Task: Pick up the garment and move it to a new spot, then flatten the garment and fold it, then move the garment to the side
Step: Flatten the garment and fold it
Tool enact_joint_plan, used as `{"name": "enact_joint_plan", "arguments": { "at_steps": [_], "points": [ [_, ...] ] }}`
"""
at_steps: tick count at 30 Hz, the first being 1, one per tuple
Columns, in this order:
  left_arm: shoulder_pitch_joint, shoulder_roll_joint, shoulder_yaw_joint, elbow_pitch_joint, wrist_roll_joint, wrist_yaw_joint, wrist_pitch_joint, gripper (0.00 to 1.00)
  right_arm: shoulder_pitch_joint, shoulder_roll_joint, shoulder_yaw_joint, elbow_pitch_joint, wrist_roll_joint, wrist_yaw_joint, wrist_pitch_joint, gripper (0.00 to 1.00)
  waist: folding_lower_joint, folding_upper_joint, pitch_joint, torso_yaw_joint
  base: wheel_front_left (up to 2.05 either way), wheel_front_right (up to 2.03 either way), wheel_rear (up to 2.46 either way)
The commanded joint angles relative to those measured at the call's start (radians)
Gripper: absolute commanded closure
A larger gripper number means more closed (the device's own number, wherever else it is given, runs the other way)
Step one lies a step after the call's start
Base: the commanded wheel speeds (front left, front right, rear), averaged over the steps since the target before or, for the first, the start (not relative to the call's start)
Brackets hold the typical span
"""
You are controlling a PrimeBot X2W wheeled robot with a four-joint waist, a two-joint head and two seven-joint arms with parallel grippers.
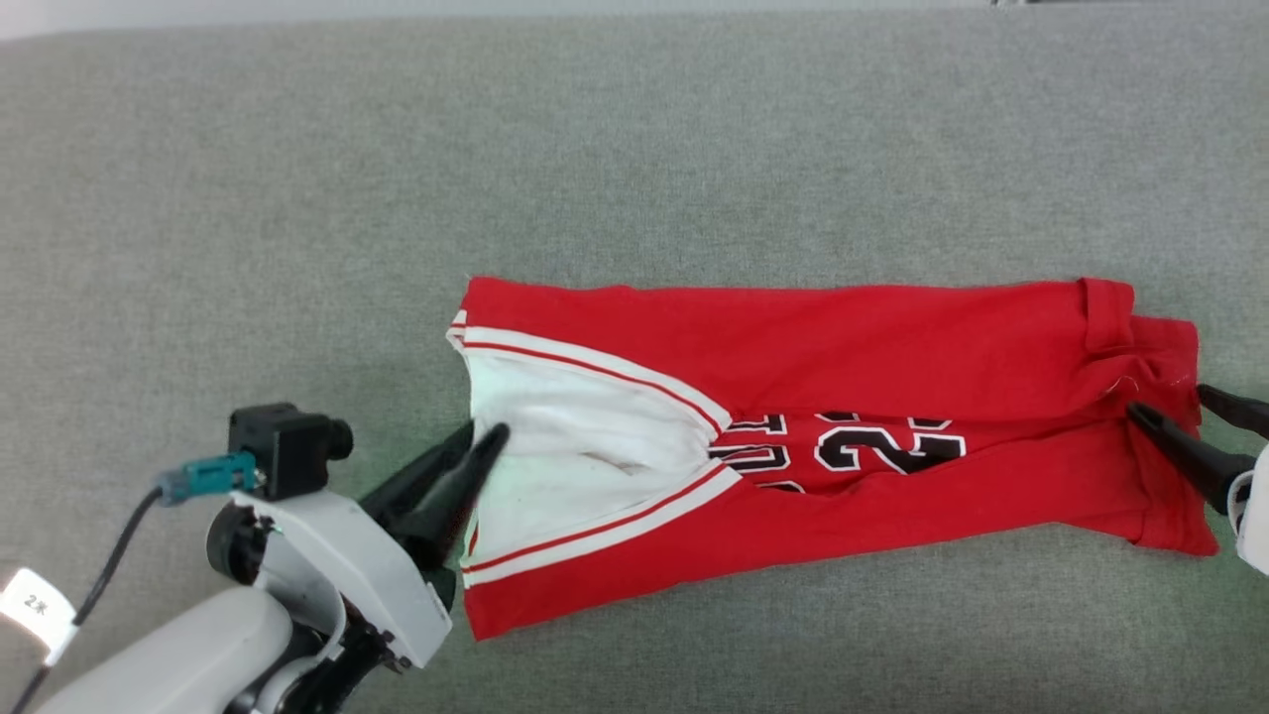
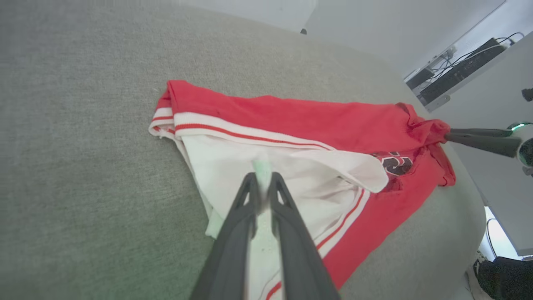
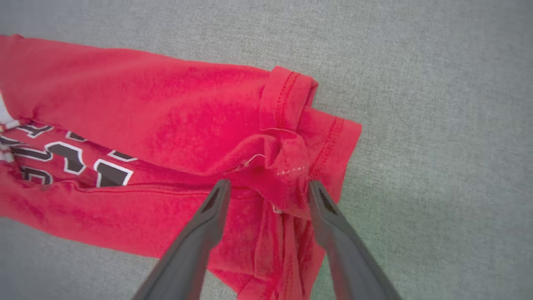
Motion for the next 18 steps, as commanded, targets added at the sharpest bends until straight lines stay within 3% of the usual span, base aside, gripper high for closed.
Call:
{"name": "enact_joint_plan", "arguments": {
  "at_steps": [1, 8, 11, 15, 18],
  "points": [
    [0.018, -0.006, 0.004, 0.007, -0.003, 0.005, -0.013, 0.0, 0.018, 0.006, -0.016, -0.006, -0.006, -0.002, 0.009, 0.0, 0.0, -0.0001, -0.018, 0.004, 0.0, 0.0, 0.0],
    [0.084, -0.052, 0.047, 0.065, 0.026, 0.043, -0.092, 0.0, 0.07, 0.031, -0.092, -0.003, -0.021, -0.002, 0.065, 0.0, 0.0, -0.0001, -0.061, 0.029, 0.0, 0.0, 0.0],
    [0.134, -0.098, 0.091, 0.092, 0.049, 0.058, -0.105, 0.0, 0.093, 0.043, -0.124, 0.016, -0.024, -0.002, 0.089, 0.0, 0.0, -0.0001, -0.076, 0.045, 0.0, 0.0, 0.0],
    [0.23, -0.187, 0.246, 0.121, 0.138, 0.076, -0.107, 0.0, 0.127, 0.047, -0.177, 0.045, -0.024, -0.002, 0.122, 0.0, 0.0, -0.0001, -0.091, 0.071, 0.0, 0.0, 0.0],
    [0.314, -0.255, 0.351, 0.133, 0.226, 0.061, -0.107, 0.0, 0.149, 0.049, -0.216, 0.065, -0.018, -0.002, 0.147, 0.0, 0.0, -0.0001, -0.102, 0.091, 0.0, 0.0, 0.0]
  ]
}}
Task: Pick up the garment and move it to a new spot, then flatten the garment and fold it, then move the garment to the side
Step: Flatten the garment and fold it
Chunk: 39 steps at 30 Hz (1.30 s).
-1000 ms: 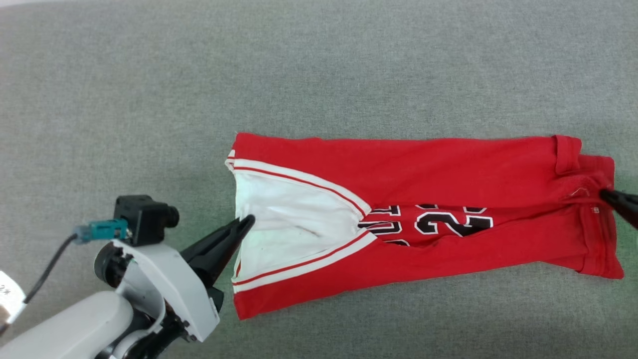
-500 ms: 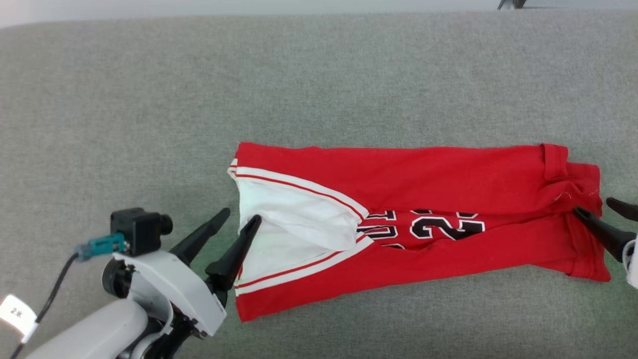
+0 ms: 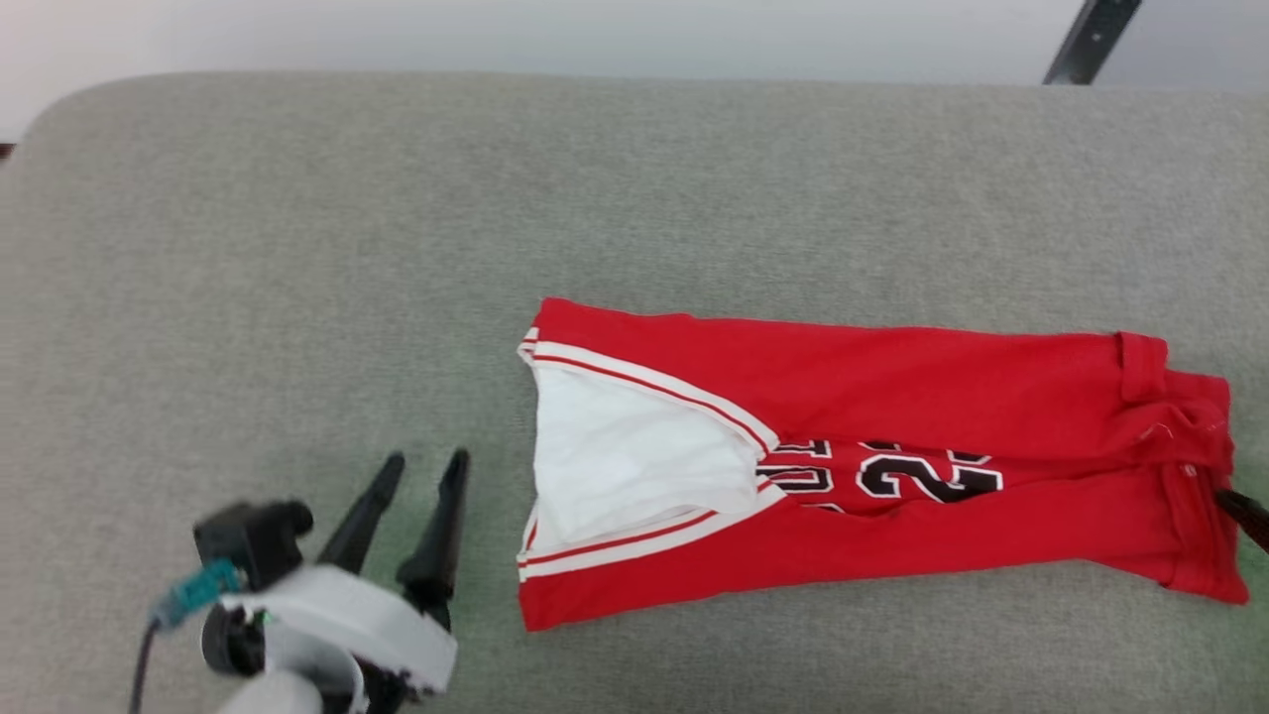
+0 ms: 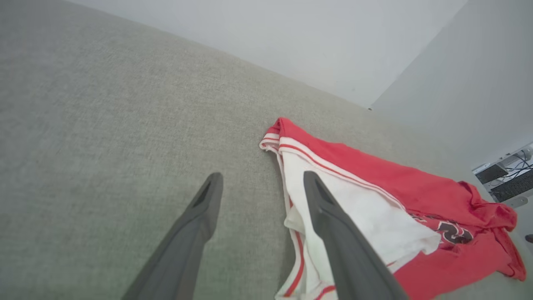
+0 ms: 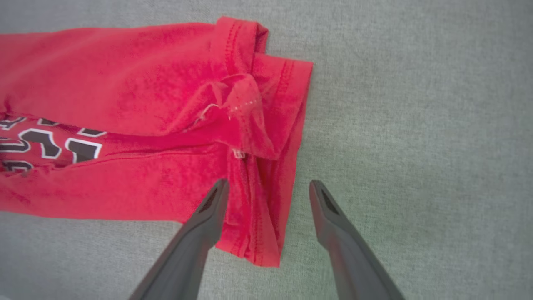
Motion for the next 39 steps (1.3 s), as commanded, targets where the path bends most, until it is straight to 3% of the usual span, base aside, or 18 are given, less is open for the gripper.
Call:
{"name": "enact_joint_plan", "arguments": {
  "at_steps": [1, 6, 14, 20, 25, 32, 33, 35, 39],
  "points": [
    [0.031, -0.022, 0.033, 0.002, 0.046, -0.012, -0.003, 0.0, 0.018, 0.005, -0.02, 0.009, 0.002, -0.002, 0.013, 0.0, 0.0, 0.0, -0.017, 0.024, 0.0, 0.0, 0.0],
    [0.116, -0.115, 0.151, 0.019, 0.178, -0.052, -0.004, 0.0, 0.024, 0.017, -0.078, 0.028, -0.001, -0.002, 0.073, 0.0, 0.0, 0.0, -0.027, 0.056, 0.0, 0.0, 0.0],
    [0.156, -0.216, 0.283, 0.024, 0.365, -0.114, -0.004, 0.0, -0.062, 0.074, -0.147, 0.1, -0.045, -0.001, 0.205, 0.0, 0.0, 0.0, -0.024, 0.093, 0.0, 0.0, 0.0],
    [0.147, -0.288, 0.338, 0.043, 0.452, -0.164, -0.002, 0.0, -0.138, 0.105, -0.158, 0.19, -0.149, -0.001, 0.311, 0.0, 0.0, 0.0, 0.007, 0.119, 0.0, 0.0, 0.0],
    [0.12, -0.352, 0.369, 0.076, 0.491, -0.209, -0.002, 0.0, -0.174, 0.134, -0.152, 0.267, -0.234, -0.002, 0.335, 0.0, 0.0, 0.0, 0.043, 0.147, 0.0, 0.0, 0.0],
    [0.099, -0.404, 0.404, 0.116, 0.55, -0.252, -0.002, 0.0, -0.174, 0.179, -0.121, 0.316, -0.261, -0.001, 0.35, 0.0, 0.0, 0.0, 0.062, 0.166, 0.0, 0.0, 0.0],
    [0.097, -0.412, 0.411, 0.121, 0.557, -0.257, -0.002, 0.0, -0.174, 0.181, -0.118, 0.316, -0.263, -0.001, 0.35, 0.13, 0.0, 0.0, 0.063, 0.167, 0.0, 0.0, 0.0],
    [0.096, -0.425, 0.424, 0.13, 0.572, -0.269, -0.002, 0.0, -0.172, 0.186, -0.115, 0.317, -0.262, -0.001, 0.345, 1.0, 0.0, 0.0, 0.061, 0.167, 0.0, 0.0, 0.0],
    [0.105, -0.44, 0.445, 0.149, 0.605, -0.284, -0.002, 0.0, -0.161, 0.186, -0.116, 0.312, -0.251, -0.001, 0.344, 1.0, 0.0, 0.0, 0.052, 0.164, 0.0, 0.0, 0.0]
  ]
}}
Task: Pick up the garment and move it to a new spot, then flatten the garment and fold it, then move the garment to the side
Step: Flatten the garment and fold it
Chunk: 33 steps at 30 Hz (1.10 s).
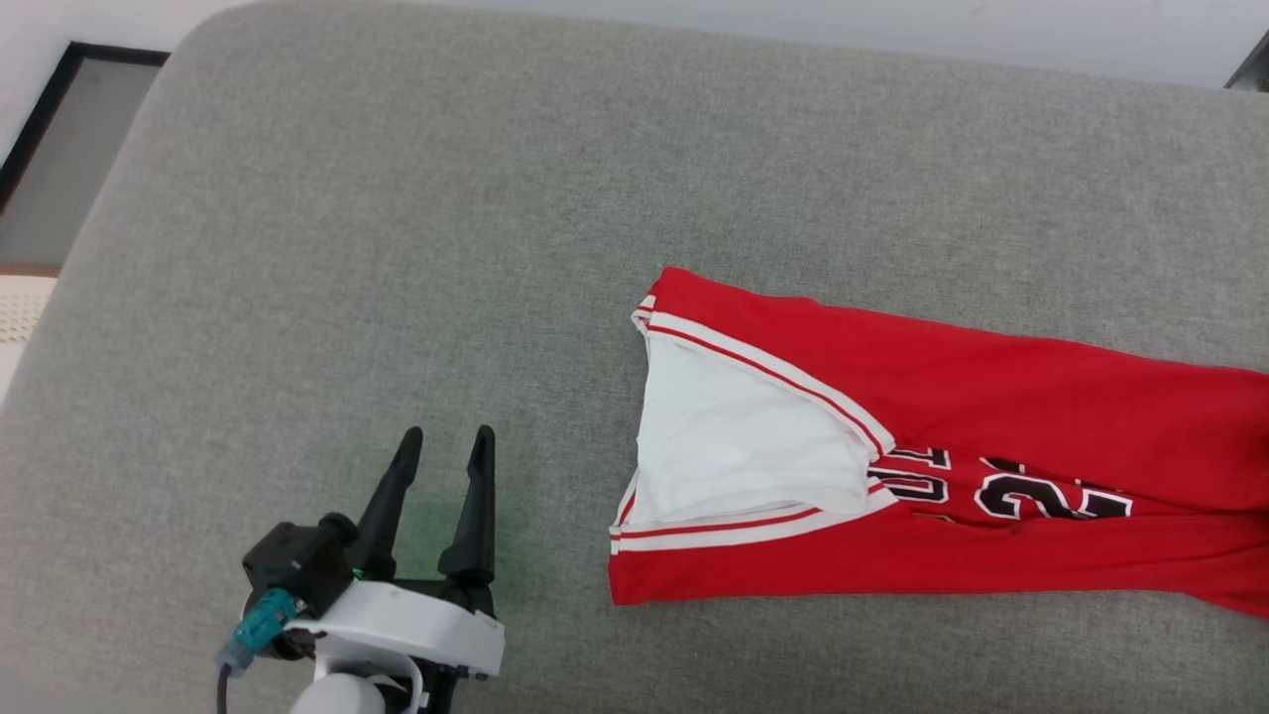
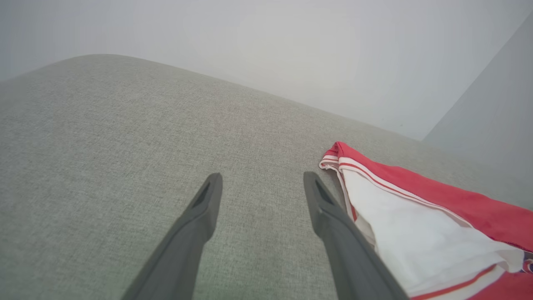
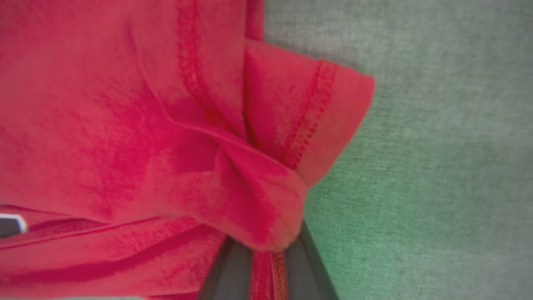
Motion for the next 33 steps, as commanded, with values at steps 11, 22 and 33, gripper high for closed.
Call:
{"name": "enact_joint_plan", "arguments": {
  "at_steps": [11, 22, 33],
  "points": [
    [0.027, 0.007, 0.052, 0.013, 0.071, -0.031, 0.001, 0.0, 0.024, 0.056, 0.01, 0.004, 0.034, 0.0, -0.039, 1.0, -0.0001, 0.0, -0.041, -0.047, 0.0, 0.0, 0.0],
    [0.068, 0.051, 0.112, -0.021, 0.202, -0.013, 0.001, 0.0, -0.011, 0.024, -0.067, -0.008, 0.066, 0.0, -0.125, 1.0, -0.0001, 0.0, -0.061, -0.163, 0.0, 0.0, 0.0],
    [0.087, 0.039, 0.159, -0.023, 0.234, -0.024, 0.001, 0.0, 0.056, -0.049, -0.158, -0.053, 0.093, 0.0, -0.146, 1.0, -0.0001, 0.0, -0.075, -0.203, 0.0, 0.0, 0.0]
  ]
}}
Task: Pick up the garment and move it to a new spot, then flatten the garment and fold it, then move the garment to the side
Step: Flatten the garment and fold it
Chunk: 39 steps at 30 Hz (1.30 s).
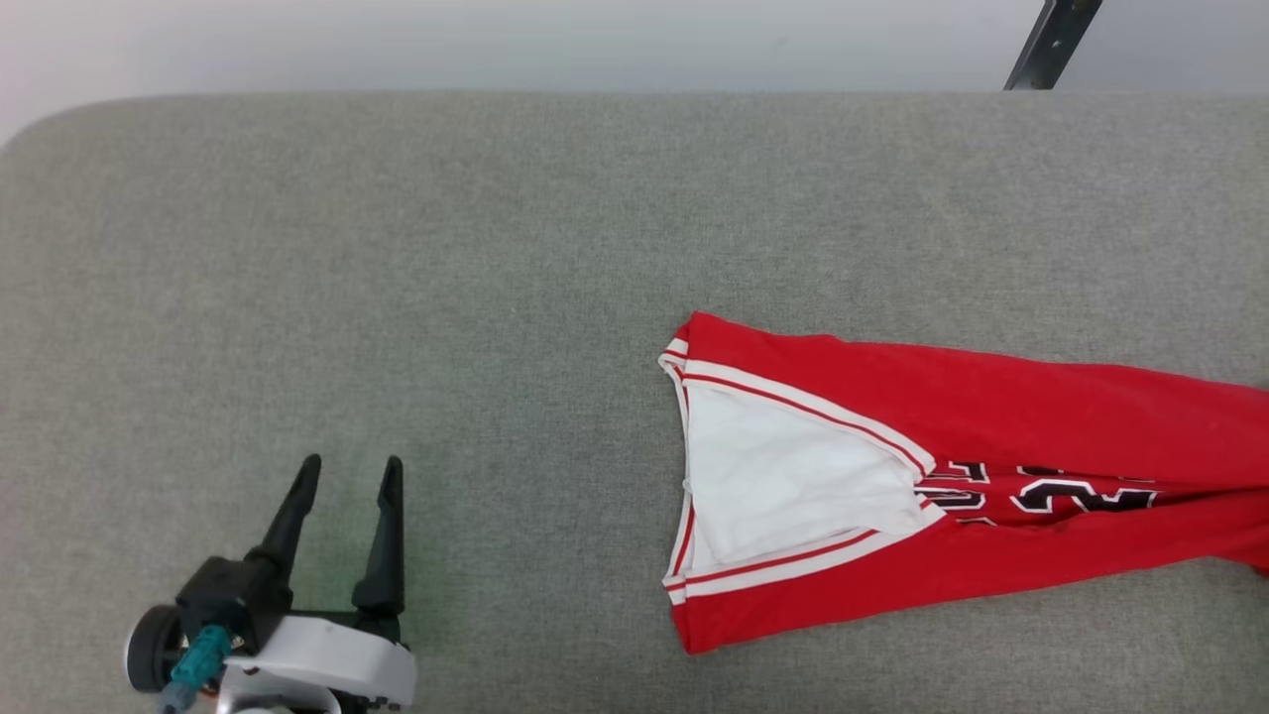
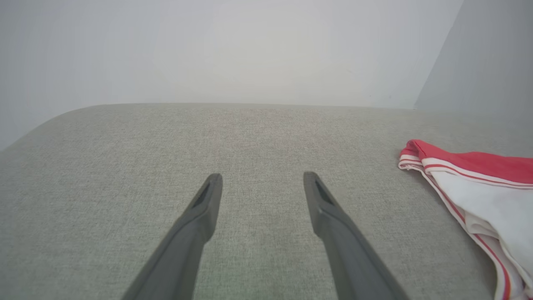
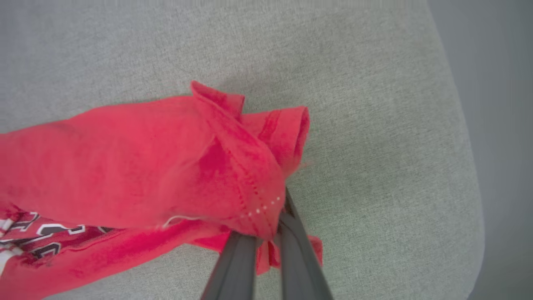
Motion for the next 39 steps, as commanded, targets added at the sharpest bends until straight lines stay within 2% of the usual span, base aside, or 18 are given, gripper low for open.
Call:
{"name": "enact_joint_plan", "arguments": {
  "at_steps": [1, 10, 15, 19, 24, 30, 39],
  "points": [
    [0.016, -0.006, 0.004, 0.003, 0.009, -0.004, 0.001, 0.0, 0.013, -0.004, 0.009, -0.015, 0.012, -0.001, -0.002, 1.0, 0.0, 0.0, -0.009, -0.002, 0.0, 0.0, 0.0],
    [0.025, -0.039, -0.012, 0.029, 0.03, -0.014, 0.001, 0.0, 0.027, 0.026, 0.19, -0.251, 0.094, -0.001, 0.041, 1.0, 0.0, 0.0, -0.053, 0.027, 0.0, 0.0, 0.0],
    [0.02, -0.057, -0.017, 0.028, 0.041, -0.02, 0.001, 0.0, -0.003, 0.074, 0.325, -0.406, 0.14, -0.001, 0.091, 1.0, 0.0, 0.0, -0.065, 0.067, 0.0, 0.0, 0.0],
    [0.012, -0.072, -0.024, 0.034, 0.043, -0.022, 0.001, 0.0, -0.041, 0.124, 0.44, -0.472, 0.156, -0.001, 0.12, 1.0, 0.0, 0.0, -0.064, 0.105, 0.0, 0.0, 0.0],
    [-0.011, -0.089, -0.045, 0.043, 0.043, -0.029, 0.001, 0.0, -0.11, 0.18, 0.564, -0.47, 0.155, -0.001, 0.118, 1.0, 0.0, 0.0, -0.056, 0.157, 0.0, 0.0, 0.0],
    [-0.035, -0.1, -0.056, 0.05, 0.025, -0.033, 0.001, 0.0, -0.179, 0.231, 0.672, -0.396, 0.149, -0.001, 0.096, 1.0, 0.0, 0.0, -0.038, 0.202, 0.0, 0.0, 0.0],
    [-0.059, -0.11, -0.065, 0.065, 0.009, -0.038, 0.001, 0.0, -0.218, 0.241, 0.797, -0.278, 0.151, -0.001, 0.039, 1.0, 0.0, 0.0, -0.006, 0.223, 0.0, 0.0, 0.0]
  ]
}}
